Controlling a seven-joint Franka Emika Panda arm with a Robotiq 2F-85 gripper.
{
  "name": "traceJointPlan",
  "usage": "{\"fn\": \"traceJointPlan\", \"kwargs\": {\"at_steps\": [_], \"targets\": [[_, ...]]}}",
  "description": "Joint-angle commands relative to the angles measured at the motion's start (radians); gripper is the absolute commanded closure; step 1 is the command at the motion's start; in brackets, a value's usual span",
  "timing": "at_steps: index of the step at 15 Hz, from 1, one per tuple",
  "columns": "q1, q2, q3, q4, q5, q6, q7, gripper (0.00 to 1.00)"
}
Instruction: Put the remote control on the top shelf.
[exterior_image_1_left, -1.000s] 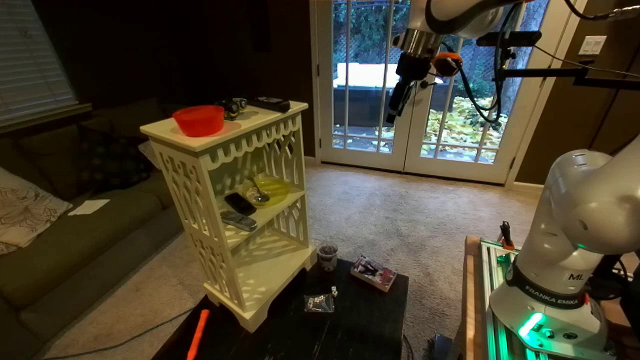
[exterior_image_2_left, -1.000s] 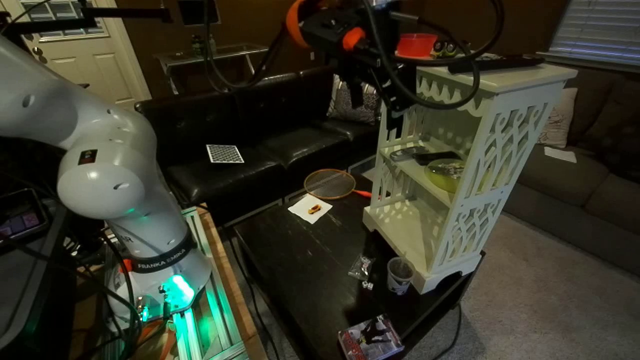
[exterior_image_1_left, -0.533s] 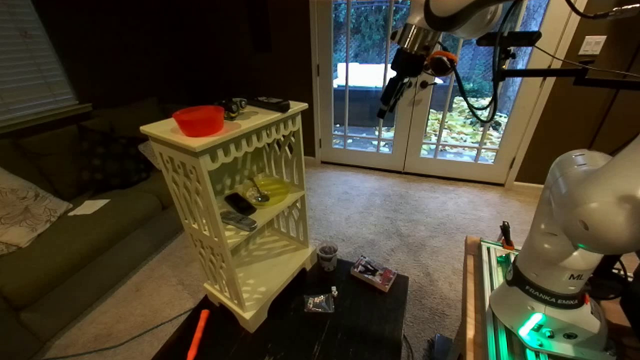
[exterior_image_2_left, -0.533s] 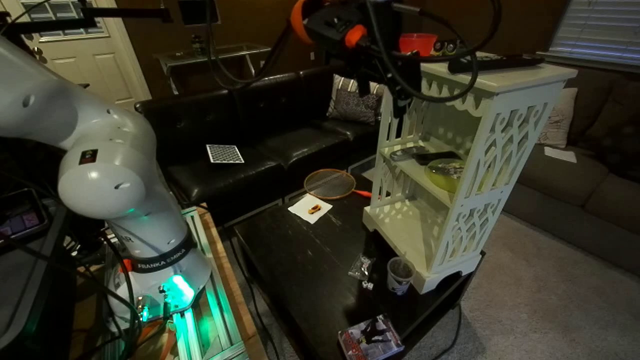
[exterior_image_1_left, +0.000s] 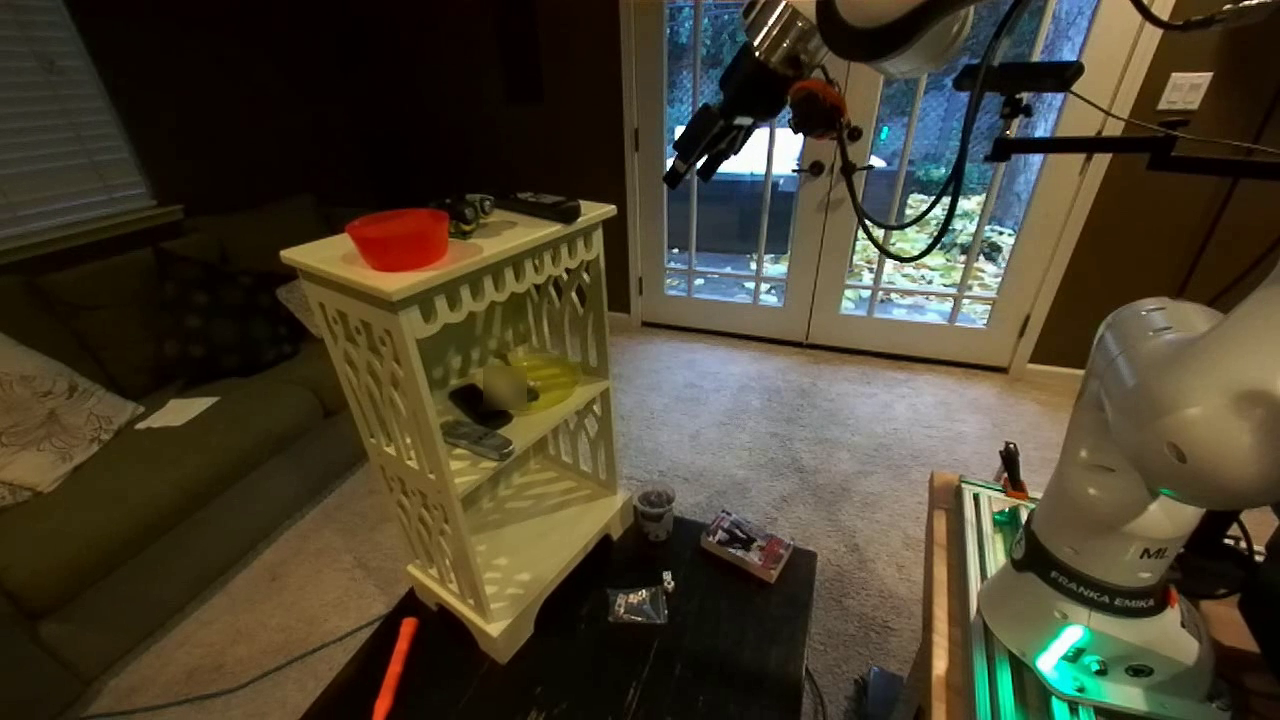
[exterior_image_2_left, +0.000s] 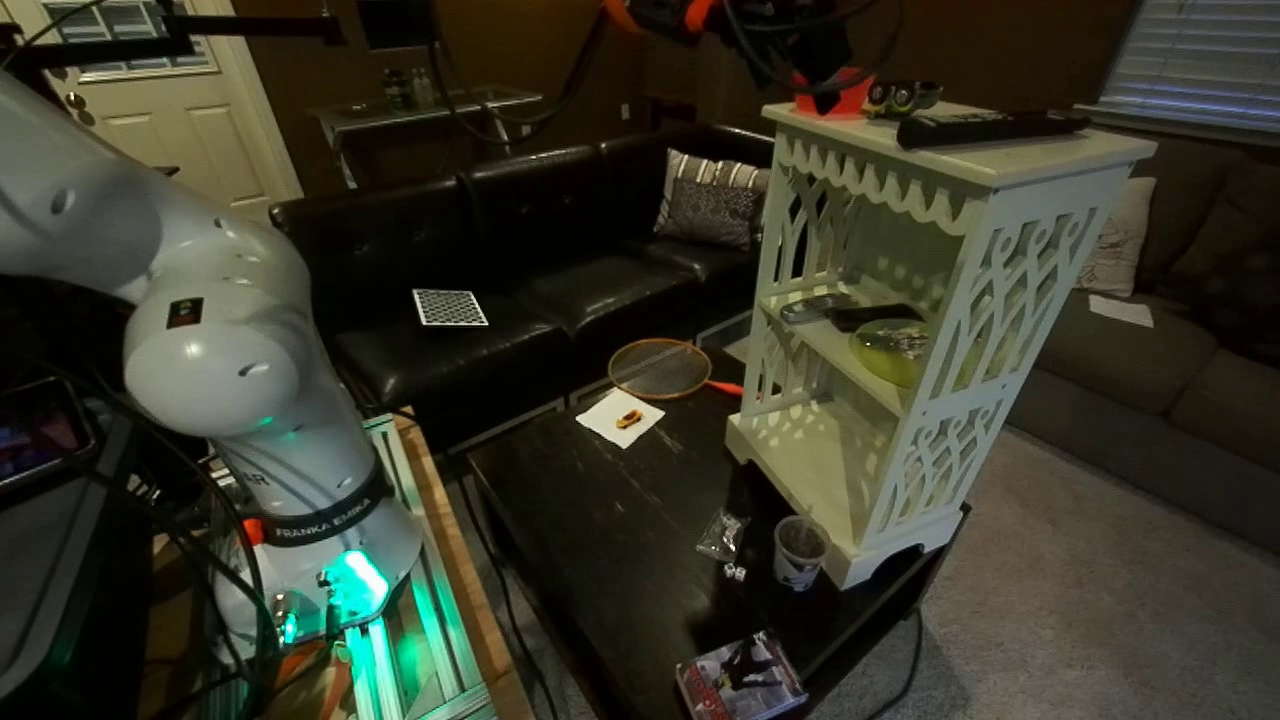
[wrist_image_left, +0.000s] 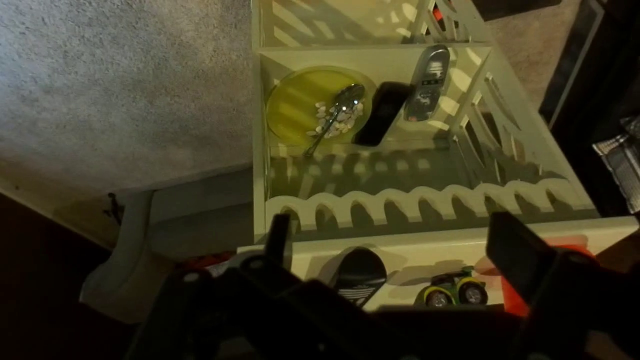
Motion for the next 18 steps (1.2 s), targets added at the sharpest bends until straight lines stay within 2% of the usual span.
{"fn": "traceJointPlan", "kwargs": {"at_steps": [1,3,7,10,13,14,15,16,17,18], "targets": [[0.002,0.001,-0.007,0.002,-0.002,-0.003,0.000,0.00],[0.006,0.018,-0.007,0.004,0.012,0.020,0.022,0.00],[-0.035,0.101,0.122,0.028,-0.050,0.210,0.189,0.00],[-0.082,0.197,0.217,0.090,-0.137,0.292,0.294,0.00],[-0.161,0.282,0.294,0.172,-0.268,0.306,0.404,0.00],[-0.187,0.307,0.311,0.205,-0.316,0.267,0.439,0.00],[-0.201,0.328,0.317,0.231,-0.354,0.247,0.469,0.00],[-0.187,0.352,0.302,0.258,-0.350,0.225,0.473,0.00],[-0.144,0.296,0.267,0.180,-0.314,0.271,0.431,0.00],[-0.146,0.318,0.263,0.203,-0.325,0.261,0.441,0.00]]}}
